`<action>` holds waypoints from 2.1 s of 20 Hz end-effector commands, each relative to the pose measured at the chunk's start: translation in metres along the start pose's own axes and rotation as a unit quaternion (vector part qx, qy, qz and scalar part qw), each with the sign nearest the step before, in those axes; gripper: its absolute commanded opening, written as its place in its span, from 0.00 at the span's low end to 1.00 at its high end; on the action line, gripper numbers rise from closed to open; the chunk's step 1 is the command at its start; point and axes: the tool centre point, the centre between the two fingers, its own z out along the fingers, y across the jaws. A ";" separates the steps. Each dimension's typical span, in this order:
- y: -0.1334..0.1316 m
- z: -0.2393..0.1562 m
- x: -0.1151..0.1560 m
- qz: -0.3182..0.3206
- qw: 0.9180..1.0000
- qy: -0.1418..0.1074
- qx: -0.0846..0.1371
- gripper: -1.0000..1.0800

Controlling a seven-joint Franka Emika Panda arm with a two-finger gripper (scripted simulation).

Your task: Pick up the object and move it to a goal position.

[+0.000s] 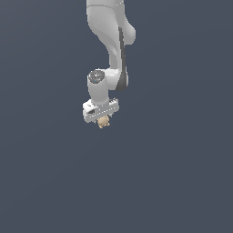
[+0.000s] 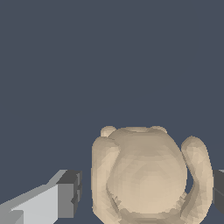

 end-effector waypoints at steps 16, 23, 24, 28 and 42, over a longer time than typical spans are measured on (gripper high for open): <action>0.001 0.011 0.000 0.000 1.000 0.001 -0.001 0.00; 0.000 0.000 -0.001 0.000 1.000 0.001 -0.001 0.00; 0.000 -0.004 -0.001 0.000 1.000 0.001 -0.001 0.00; -0.001 -0.022 -0.002 0.000 1.000 0.001 -0.001 0.00; -0.009 -0.141 -0.008 -0.001 1.000 0.001 0.000 0.00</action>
